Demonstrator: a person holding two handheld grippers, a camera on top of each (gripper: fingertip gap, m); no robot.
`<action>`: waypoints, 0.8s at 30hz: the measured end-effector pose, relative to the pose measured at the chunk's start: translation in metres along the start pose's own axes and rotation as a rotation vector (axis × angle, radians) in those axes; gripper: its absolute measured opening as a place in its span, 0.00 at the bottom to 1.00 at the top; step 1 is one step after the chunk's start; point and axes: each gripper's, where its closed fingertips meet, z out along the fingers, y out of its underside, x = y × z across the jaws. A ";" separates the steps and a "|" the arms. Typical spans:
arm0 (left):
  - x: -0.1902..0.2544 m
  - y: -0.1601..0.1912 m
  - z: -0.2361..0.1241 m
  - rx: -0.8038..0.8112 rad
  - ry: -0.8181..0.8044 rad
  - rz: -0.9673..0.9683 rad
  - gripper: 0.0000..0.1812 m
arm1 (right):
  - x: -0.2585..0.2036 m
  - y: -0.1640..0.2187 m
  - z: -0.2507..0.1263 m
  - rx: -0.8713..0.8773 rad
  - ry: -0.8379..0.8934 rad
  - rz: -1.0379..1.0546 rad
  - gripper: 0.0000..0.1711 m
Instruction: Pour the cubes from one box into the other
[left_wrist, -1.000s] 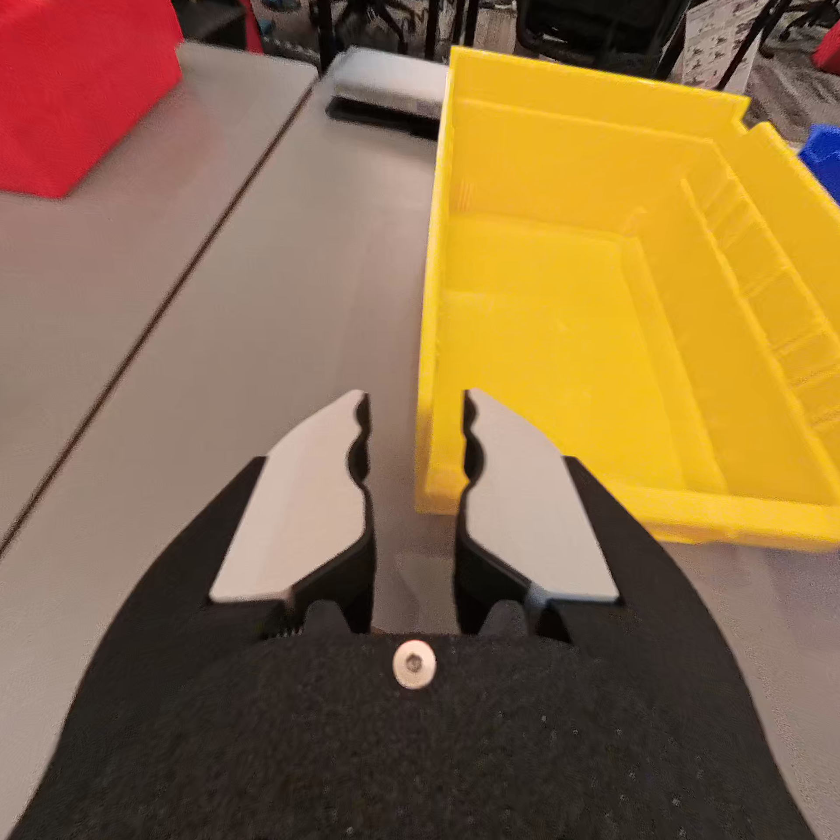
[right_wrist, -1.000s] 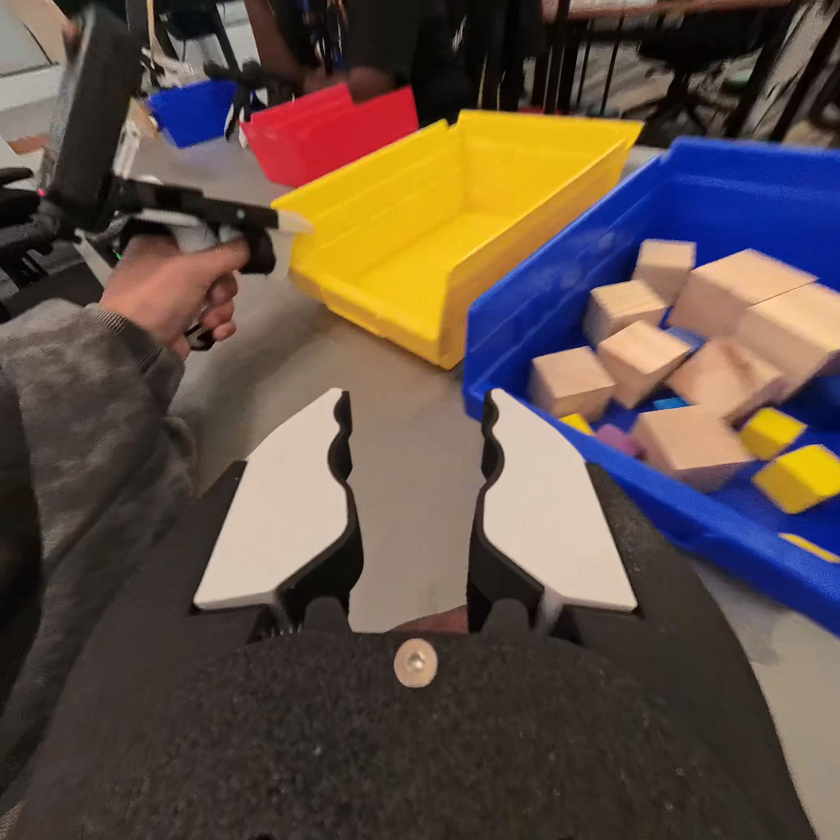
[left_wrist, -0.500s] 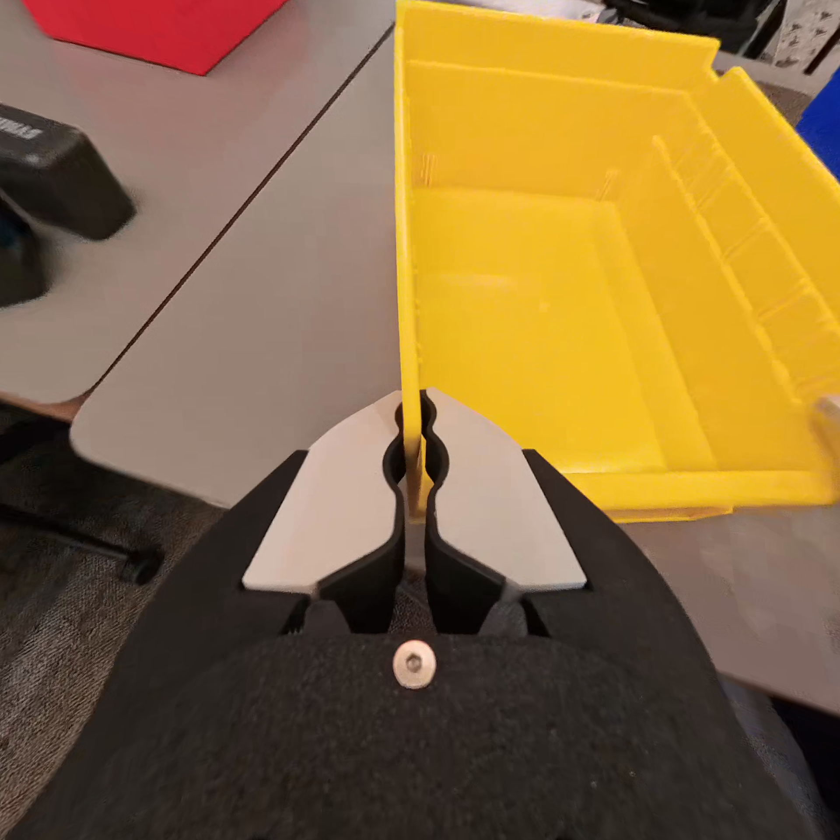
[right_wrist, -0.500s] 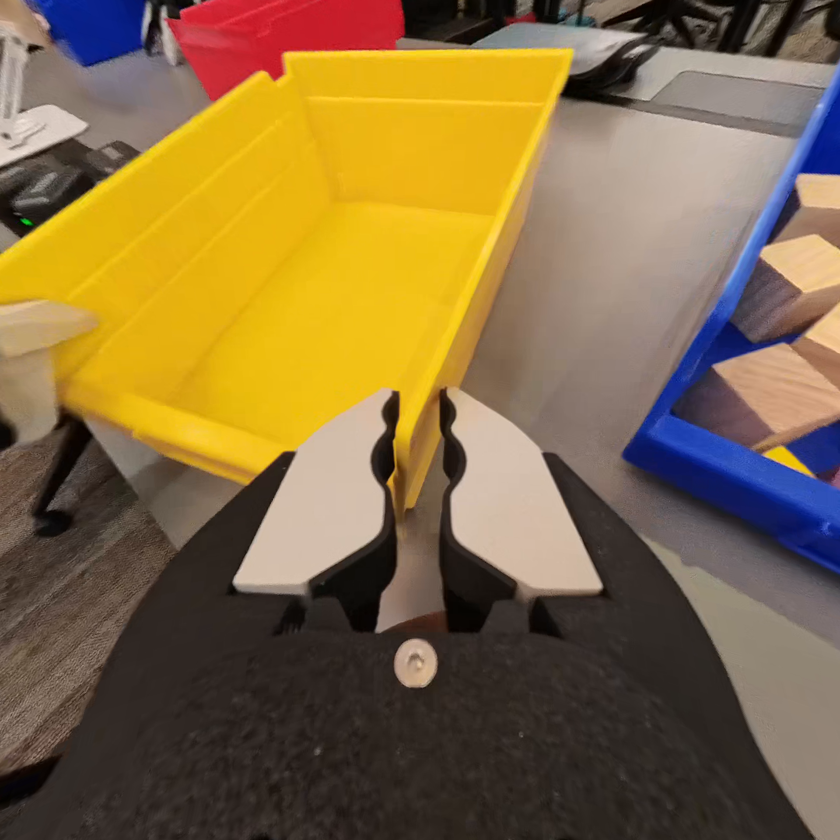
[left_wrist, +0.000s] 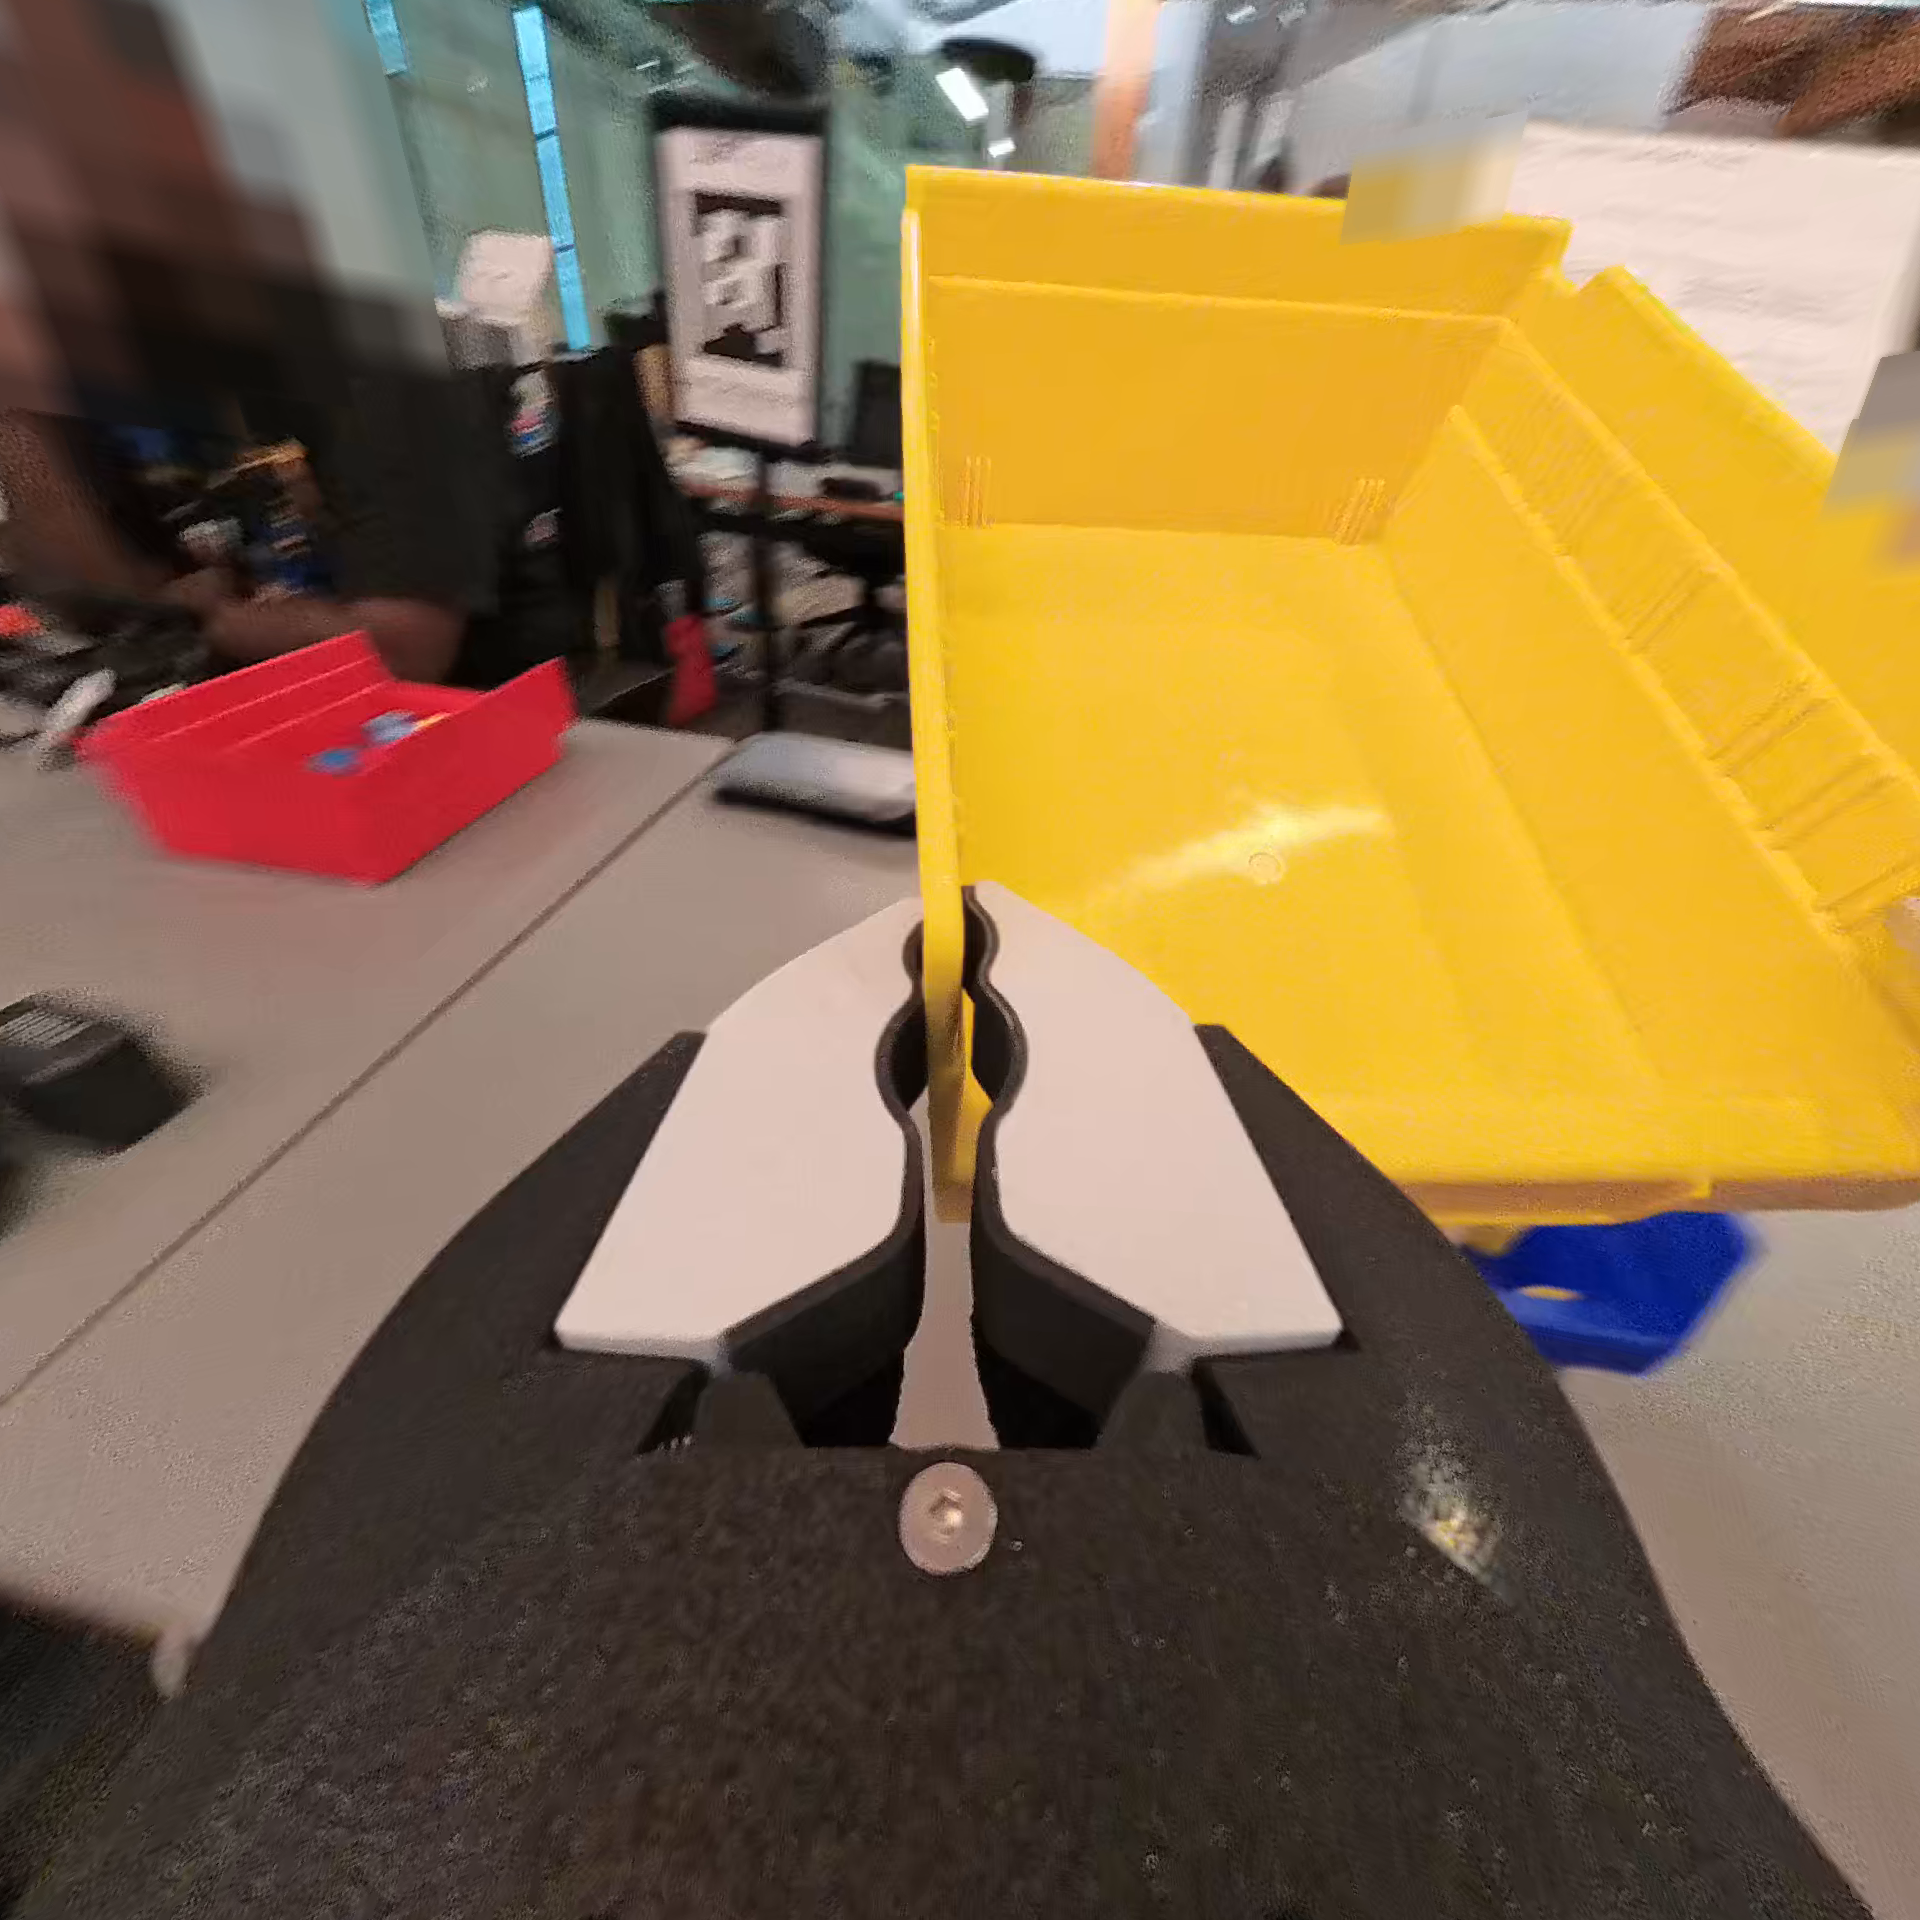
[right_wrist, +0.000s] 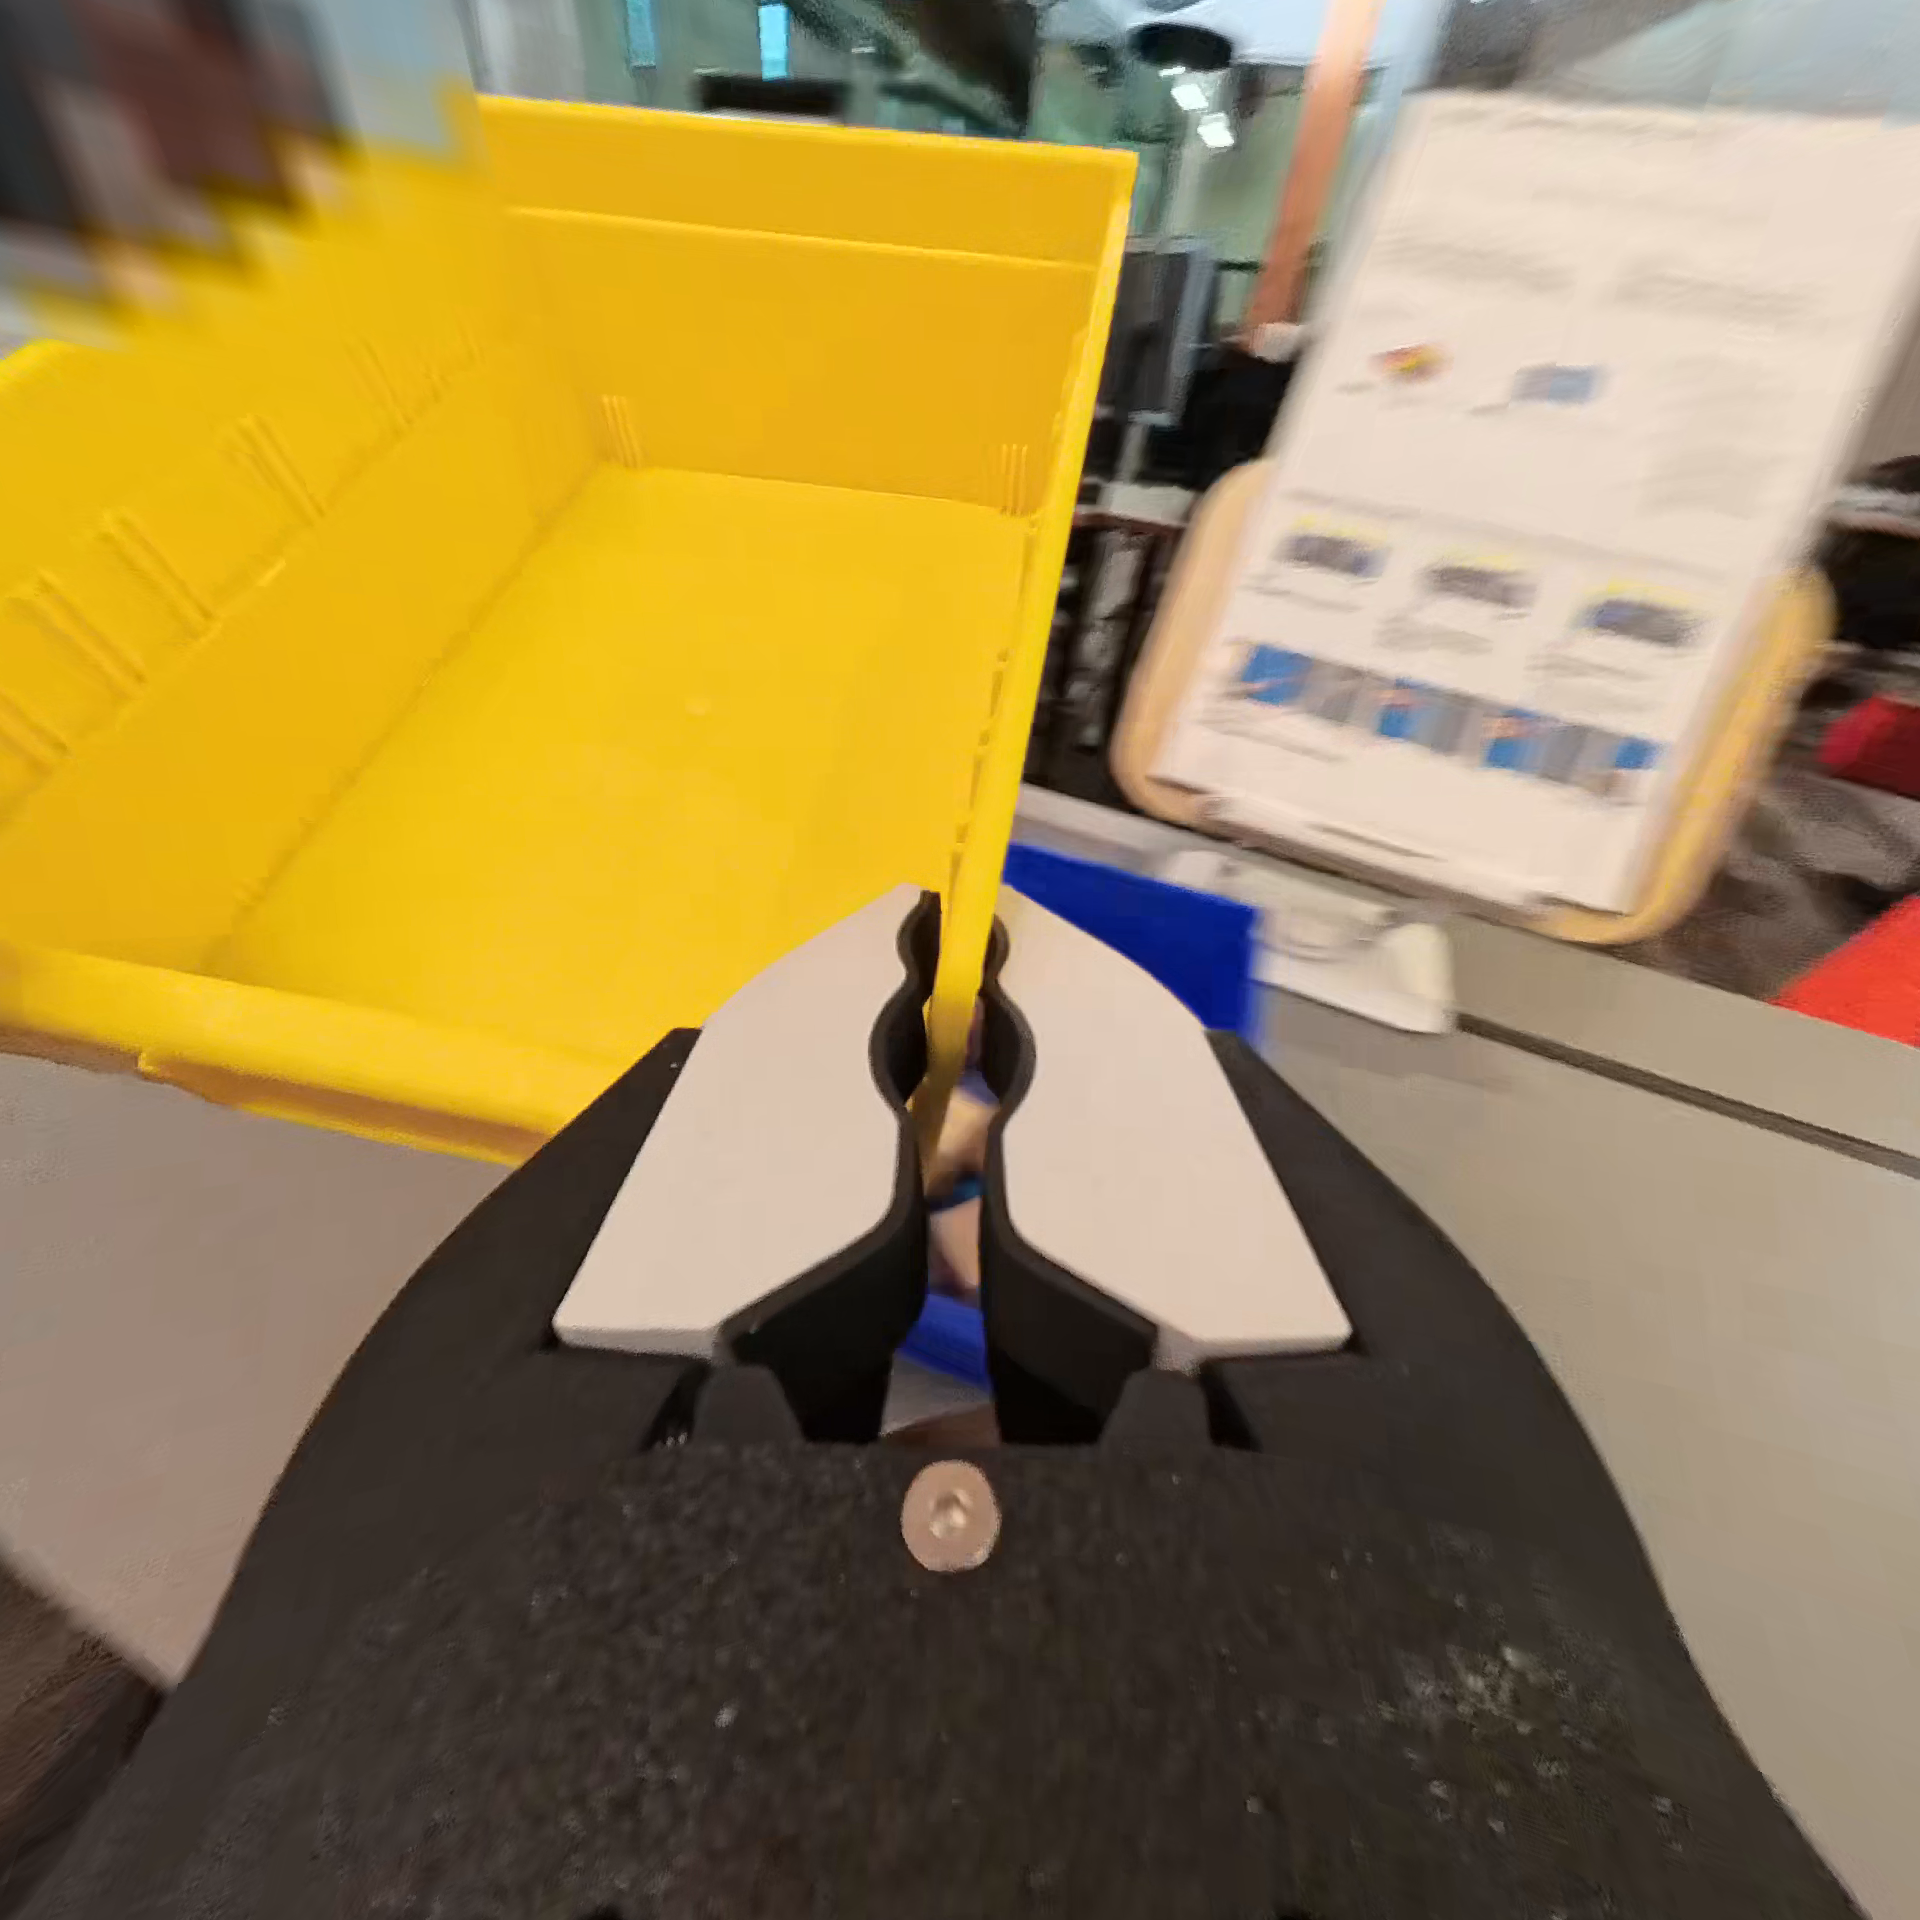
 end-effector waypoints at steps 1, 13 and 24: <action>0.039 -0.006 0.012 0.004 0.054 0.009 0.01 | 0.040 -0.003 -0.007 -0.001 0.058 -0.002 0.03; 0.450 0.137 0.068 -0.185 0.404 0.110 0.02 | 0.423 0.170 -0.091 -0.262 0.294 0.137 0.03; 0.527 0.221 0.074 -0.321 0.444 0.214 0.03 | 0.497 0.258 -0.090 -0.354 0.250 0.273 0.03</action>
